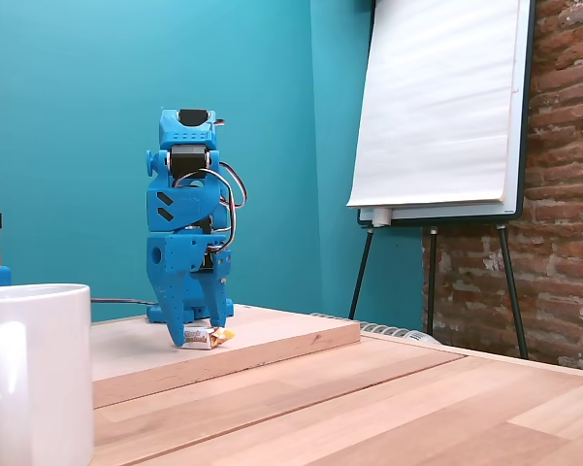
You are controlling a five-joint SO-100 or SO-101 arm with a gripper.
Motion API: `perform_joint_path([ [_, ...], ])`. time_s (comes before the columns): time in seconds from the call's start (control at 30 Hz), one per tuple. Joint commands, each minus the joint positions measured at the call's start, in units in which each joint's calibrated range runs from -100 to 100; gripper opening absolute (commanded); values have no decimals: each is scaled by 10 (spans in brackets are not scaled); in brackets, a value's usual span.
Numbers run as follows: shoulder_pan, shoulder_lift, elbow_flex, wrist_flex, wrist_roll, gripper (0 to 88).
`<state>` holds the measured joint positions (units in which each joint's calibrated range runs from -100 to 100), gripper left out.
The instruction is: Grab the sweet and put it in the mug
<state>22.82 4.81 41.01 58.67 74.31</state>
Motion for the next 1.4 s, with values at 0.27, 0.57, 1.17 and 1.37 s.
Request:
perform_joint_path([
  [0.27, 3, -9, -7, -6, -3, 46],
  [0.57, 7, -84, -80, -4, -16, 36],
  [1.17, 69, -127, -339, -7, -195, 37],
  [1.37, 115, -5, -494, -7, -195, 37],
])
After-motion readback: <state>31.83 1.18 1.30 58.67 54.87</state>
